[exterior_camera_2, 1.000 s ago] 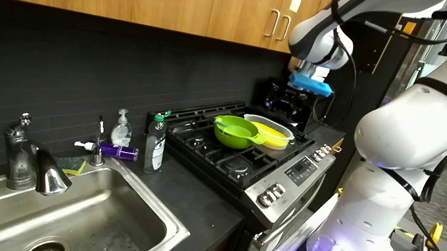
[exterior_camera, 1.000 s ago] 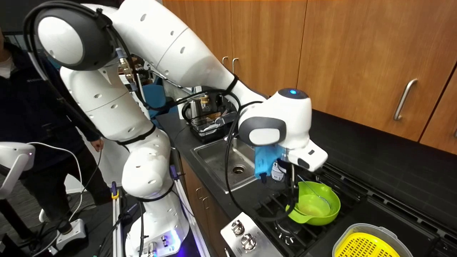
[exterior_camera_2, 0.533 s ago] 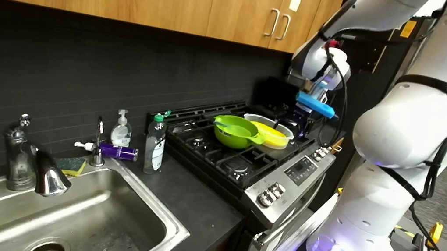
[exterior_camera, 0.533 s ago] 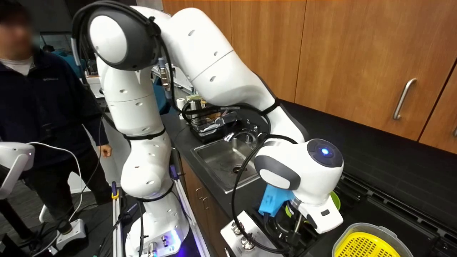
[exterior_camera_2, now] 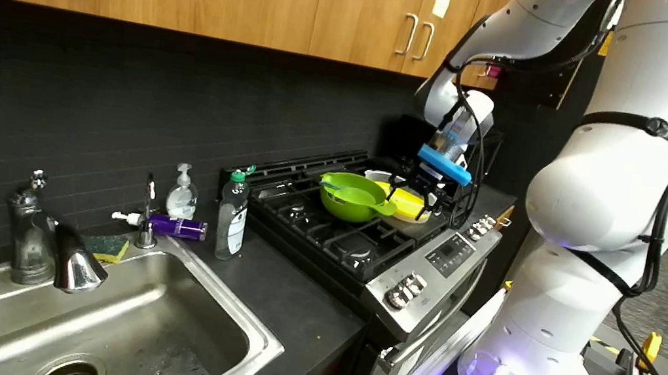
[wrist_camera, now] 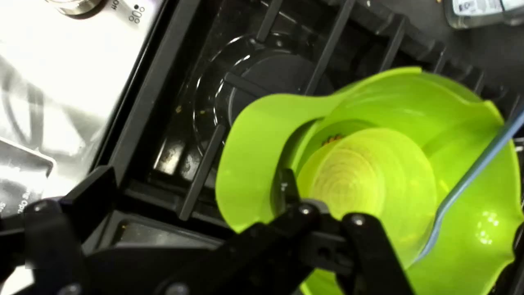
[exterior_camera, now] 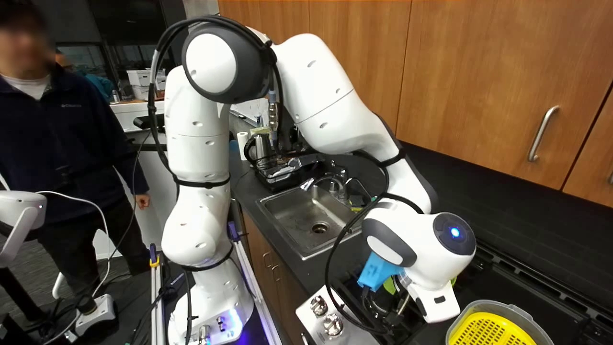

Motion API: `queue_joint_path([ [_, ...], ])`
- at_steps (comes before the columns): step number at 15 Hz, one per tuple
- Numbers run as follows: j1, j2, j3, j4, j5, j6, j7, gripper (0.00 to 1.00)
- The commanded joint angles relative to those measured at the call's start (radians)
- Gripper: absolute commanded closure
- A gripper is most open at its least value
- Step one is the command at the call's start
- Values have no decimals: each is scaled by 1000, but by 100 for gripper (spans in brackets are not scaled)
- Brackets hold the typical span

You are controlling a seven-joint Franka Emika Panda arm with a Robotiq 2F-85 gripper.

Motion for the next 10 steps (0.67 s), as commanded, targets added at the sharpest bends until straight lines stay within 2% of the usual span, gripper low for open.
queue_joint_path([
  [1,-93,68,0,49,184,-18,-56,0],
  [5,-134,75,-6,68,356,6,-76,0],
  [10,-111,84,-10,93,438,57,-55,0],
])
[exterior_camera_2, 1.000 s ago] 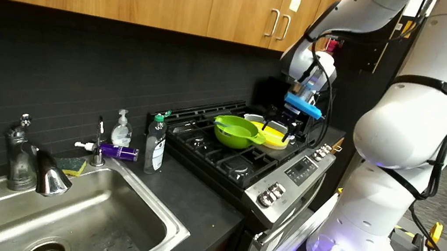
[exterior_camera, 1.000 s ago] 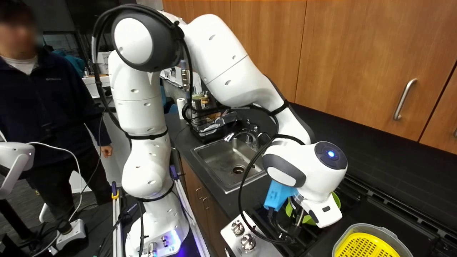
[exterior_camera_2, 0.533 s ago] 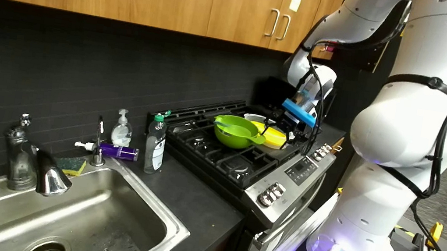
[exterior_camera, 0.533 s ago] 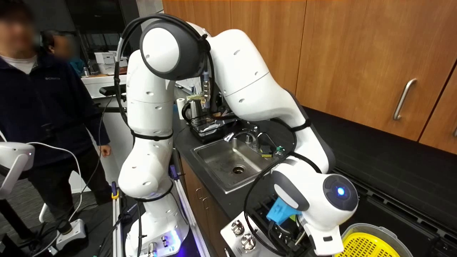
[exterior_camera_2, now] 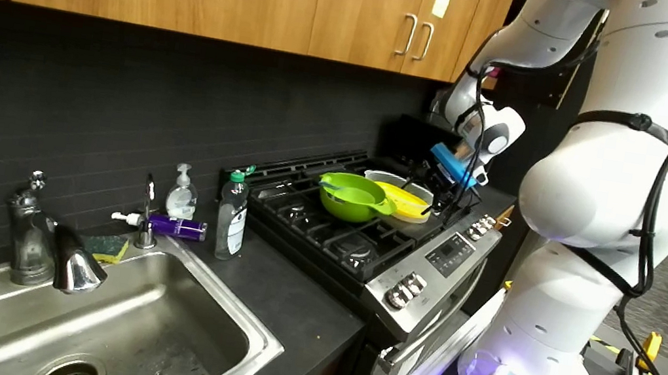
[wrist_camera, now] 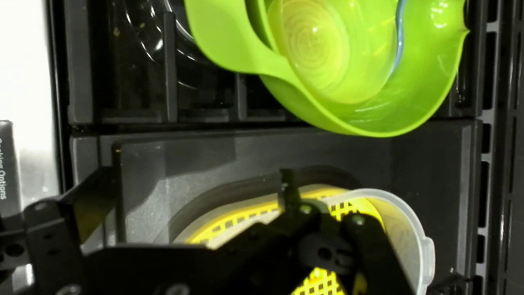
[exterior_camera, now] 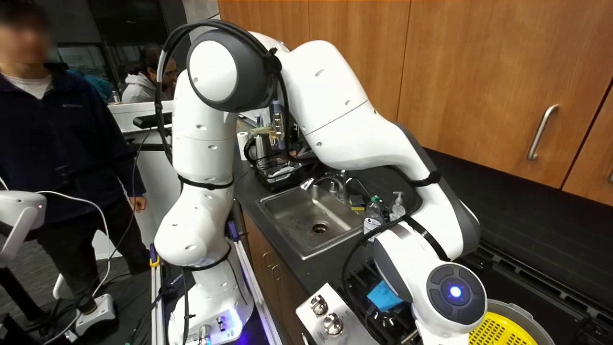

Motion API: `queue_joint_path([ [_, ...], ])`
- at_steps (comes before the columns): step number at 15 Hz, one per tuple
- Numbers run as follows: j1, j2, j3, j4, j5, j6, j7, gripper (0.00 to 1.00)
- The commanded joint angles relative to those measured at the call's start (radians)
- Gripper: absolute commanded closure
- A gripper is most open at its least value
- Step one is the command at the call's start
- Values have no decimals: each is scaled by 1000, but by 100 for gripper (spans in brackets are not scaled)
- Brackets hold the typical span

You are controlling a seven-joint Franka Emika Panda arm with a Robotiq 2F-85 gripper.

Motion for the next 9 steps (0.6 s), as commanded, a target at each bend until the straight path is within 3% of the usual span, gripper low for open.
queue_joint_path([
  [1,24,22,-1,24,57,48,20,0],
  [5,31,54,7,39,86,71,21,0],
  [9,32,98,-1,40,126,94,130,0],
])
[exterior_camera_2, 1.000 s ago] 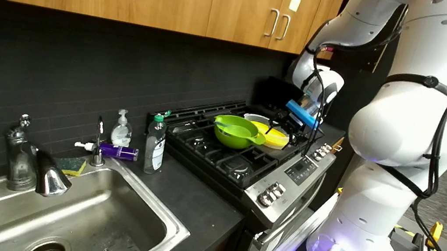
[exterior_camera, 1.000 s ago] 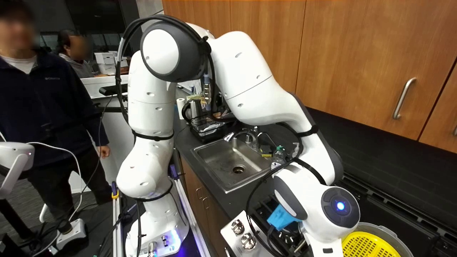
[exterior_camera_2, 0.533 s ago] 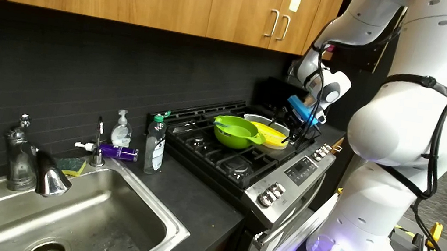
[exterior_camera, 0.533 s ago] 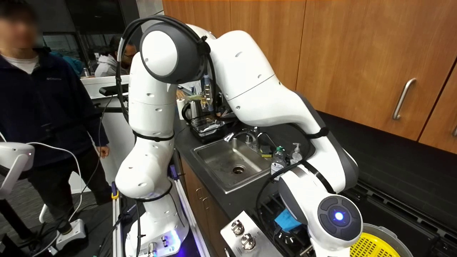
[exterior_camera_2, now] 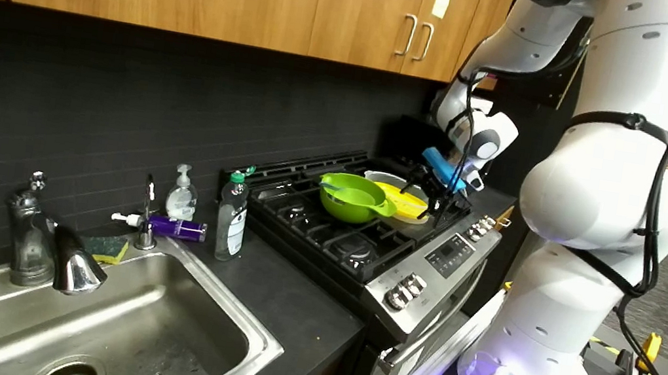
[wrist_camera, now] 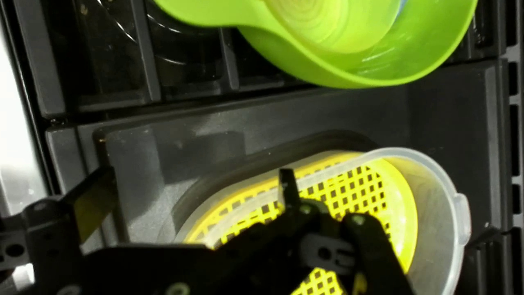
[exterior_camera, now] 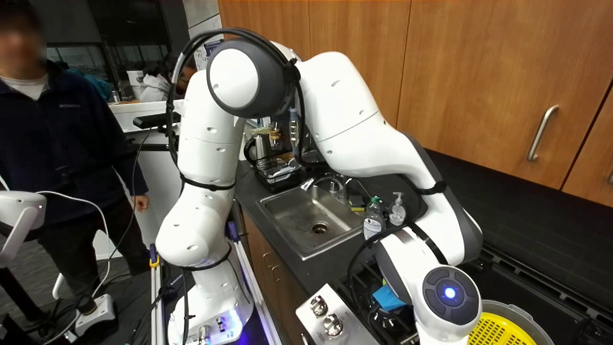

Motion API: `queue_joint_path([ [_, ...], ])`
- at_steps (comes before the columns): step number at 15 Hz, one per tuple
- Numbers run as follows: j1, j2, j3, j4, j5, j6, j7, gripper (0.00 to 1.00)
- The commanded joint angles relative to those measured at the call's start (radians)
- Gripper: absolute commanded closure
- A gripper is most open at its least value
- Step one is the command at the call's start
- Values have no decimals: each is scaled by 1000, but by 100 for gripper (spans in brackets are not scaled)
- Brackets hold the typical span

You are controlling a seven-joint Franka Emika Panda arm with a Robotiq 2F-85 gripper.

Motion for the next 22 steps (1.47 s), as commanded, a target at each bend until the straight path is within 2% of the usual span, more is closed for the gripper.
queue_joint_path([
  [1,9,13,-10,2,3,-1,21,0],
  [4,7,32,-10,6,4,-1,40,0],
  [5,23,10,-4,-14,17,33,36,0],
  [9,12,45,4,40,181,91,43,0],
  [13,-5,83,-14,85,284,97,57,0],
  [18,-57,168,-65,137,266,33,154,0],
  [22,-105,238,-82,189,261,-45,219,0],
])
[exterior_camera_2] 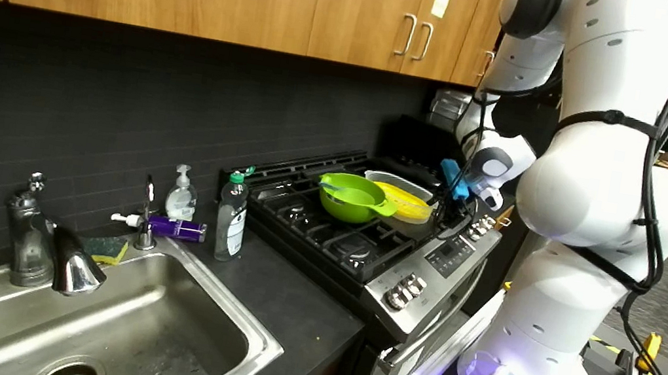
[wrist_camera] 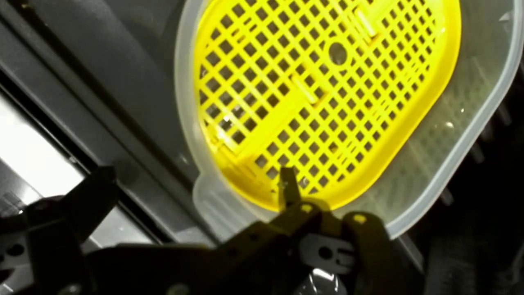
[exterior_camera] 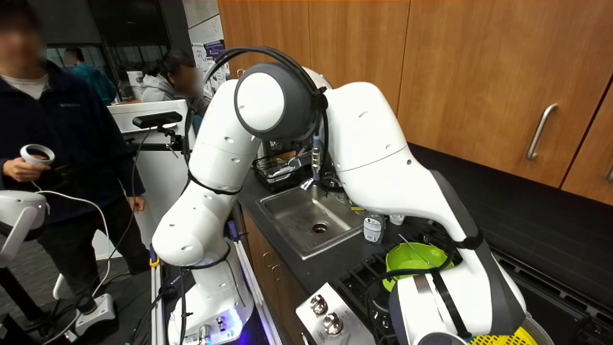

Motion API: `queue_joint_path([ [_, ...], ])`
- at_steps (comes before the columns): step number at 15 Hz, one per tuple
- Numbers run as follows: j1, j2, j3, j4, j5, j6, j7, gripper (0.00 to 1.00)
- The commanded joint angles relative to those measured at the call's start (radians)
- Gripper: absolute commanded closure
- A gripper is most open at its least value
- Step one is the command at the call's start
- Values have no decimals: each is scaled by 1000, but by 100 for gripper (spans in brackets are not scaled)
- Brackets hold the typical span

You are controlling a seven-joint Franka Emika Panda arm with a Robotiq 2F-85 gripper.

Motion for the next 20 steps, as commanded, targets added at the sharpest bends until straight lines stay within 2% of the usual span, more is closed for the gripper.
queue_joint_path([
  [1,-38,67,-8,66,-8,-75,66,0],
  [7,-37,80,-6,95,-34,-104,108,0],
  [8,-35,76,-6,94,-36,-100,107,20],
  [9,-33,72,-5,94,-35,-95,102,14],
  [10,-30,64,-8,90,-47,-91,107,30],
  [12,-26,53,-10,85,-59,-82,113,40],
  [14,-22,47,-9,88,-64,-77,121,54],
  [15,-17,47,-9,95,-66,-73,125,65],
  [18,-1,46,-6,97,-67,-68,126,89],
  [20,14,42,-7,97,-69,-64,126,100],
])
